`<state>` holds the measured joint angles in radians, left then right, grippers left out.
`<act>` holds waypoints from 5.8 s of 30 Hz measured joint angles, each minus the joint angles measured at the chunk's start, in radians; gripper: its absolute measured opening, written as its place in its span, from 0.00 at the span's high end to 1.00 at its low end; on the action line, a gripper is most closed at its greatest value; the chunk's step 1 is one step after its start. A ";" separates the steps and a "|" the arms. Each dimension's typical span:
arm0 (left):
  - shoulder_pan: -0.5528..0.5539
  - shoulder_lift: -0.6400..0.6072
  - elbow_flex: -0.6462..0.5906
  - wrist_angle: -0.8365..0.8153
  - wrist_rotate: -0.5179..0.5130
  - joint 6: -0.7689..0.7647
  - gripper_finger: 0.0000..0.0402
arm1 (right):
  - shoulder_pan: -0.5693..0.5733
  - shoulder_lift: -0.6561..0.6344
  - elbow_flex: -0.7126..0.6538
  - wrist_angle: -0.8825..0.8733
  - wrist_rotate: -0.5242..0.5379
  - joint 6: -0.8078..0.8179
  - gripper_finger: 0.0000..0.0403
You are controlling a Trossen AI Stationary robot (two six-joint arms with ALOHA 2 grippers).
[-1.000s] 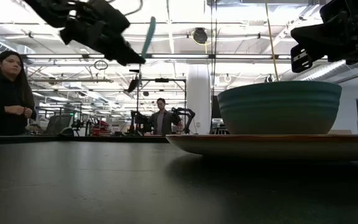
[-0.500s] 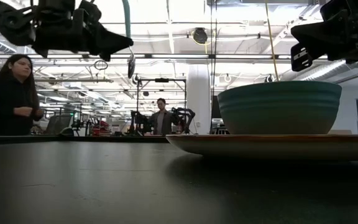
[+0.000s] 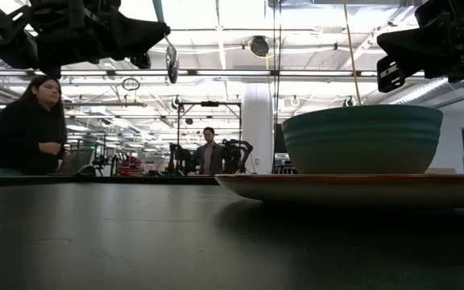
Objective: Set table place
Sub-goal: Put the blue spoon into the green bowl
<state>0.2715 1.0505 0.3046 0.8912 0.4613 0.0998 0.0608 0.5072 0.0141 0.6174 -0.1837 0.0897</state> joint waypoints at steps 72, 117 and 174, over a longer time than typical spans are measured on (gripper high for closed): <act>-0.266 0.533 0.505 0.057 0.044 -0.060 0.93 | 0.000 0.006 0.000 0.012 0.003 -0.008 1.00; -0.266 0.863 0.870 -0.136 0.012 -0.237 0.93 | 0.000 0.013 0.000 0.107 0.000 -0.014 1.00; -0.277 1.072 1.392 -0.671 0.019 -0.089 0.93 | 0.000 0.008 0.000 0.058 0.026 -0.023 1.00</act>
<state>-0.0057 2.1229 1.6970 0.2206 0.4801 0.0112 0.0605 0.5152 0.0140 0.6758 -0.1577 0.0662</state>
